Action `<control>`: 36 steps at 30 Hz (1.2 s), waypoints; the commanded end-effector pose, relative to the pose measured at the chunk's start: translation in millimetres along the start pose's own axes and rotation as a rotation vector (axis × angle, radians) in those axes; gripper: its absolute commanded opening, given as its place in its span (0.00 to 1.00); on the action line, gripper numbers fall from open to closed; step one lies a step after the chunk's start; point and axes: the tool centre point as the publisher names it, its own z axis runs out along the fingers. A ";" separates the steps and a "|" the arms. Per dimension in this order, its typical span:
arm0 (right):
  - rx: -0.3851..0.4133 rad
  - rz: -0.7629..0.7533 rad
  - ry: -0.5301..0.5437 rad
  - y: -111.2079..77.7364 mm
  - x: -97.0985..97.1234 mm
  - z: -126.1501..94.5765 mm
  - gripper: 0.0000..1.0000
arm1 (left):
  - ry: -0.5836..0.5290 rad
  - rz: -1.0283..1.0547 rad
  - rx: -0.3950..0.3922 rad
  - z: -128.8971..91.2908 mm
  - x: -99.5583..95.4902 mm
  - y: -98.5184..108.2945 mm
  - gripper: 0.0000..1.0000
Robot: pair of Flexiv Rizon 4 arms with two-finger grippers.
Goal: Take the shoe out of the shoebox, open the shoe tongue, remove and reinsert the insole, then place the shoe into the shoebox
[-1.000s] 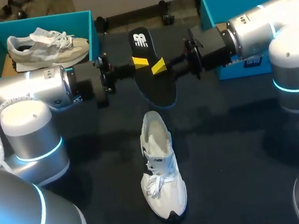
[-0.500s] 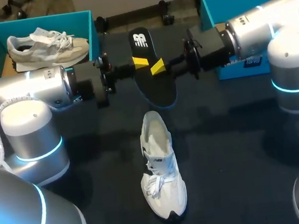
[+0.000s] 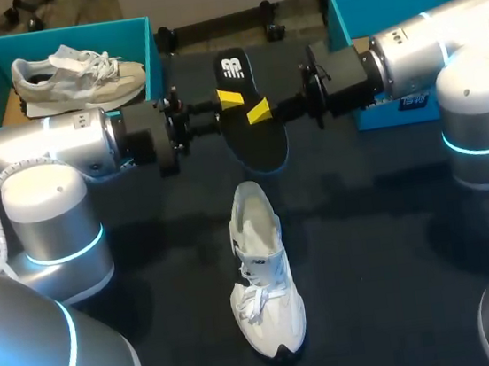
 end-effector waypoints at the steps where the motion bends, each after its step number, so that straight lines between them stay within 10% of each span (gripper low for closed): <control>1: -0.020 -0.011 0.008 -4.1 -4.0 -4.0 0.00 | 0.084 -0.026 -0.004 -16.2 -5.4 -1.2 1.00; 11: -0.045 -0.101 0.030 0.1 -12.8 -9.9 0.00 | 0.501 -0.242 -0.122 -61.9 5.0 6.3 1.00; 26: -0.045 -0.101 0.030 0.1 -12.8 -9.9 0.00 | 0.501 -0.242 -0.122 -61.9 5.0 6.3 1.00; 36: -0.124 -0.187 0.004 -3.6 -30.4 -25.6 0.00 | 0.658 -0.671 -0.288 -87.8 28.9 -14.0 1.00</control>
